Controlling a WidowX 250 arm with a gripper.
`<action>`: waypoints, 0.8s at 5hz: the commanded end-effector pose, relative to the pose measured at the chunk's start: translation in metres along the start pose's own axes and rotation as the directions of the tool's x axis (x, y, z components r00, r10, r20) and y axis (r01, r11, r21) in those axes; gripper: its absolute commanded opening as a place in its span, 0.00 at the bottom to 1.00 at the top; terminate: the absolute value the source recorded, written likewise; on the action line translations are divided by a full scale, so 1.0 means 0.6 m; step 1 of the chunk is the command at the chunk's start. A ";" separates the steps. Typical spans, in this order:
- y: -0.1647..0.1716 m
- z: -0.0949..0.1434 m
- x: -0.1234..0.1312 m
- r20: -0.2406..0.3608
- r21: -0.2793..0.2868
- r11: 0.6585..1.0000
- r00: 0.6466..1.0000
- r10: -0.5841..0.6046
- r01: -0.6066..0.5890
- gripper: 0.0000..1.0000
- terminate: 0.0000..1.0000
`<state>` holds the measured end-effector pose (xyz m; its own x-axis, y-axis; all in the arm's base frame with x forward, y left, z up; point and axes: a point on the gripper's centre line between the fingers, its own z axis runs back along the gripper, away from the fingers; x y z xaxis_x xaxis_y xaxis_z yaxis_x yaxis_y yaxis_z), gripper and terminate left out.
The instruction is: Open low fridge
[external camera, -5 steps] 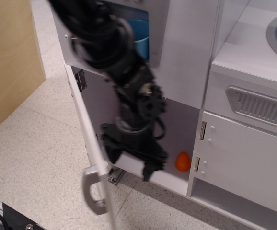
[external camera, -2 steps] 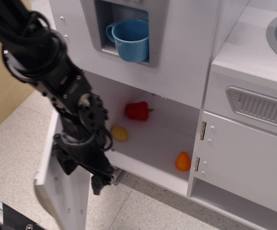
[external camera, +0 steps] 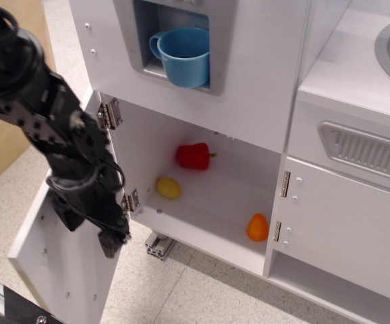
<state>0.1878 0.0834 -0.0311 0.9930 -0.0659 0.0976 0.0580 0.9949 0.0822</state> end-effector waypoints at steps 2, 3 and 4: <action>0.059 0.002 -0.002 0.030 0.084 0.996 0.999 -0.040 0.038 1.00 0.00; 0.059 0.002 -0.002 0.030 0.084 0.996 0.999 -0.040 0.038 1.00 0.00; 0.059 0.002 -0.002 0.030 0.084 0.996 0.999 -0.040 0.038 1.00 1.00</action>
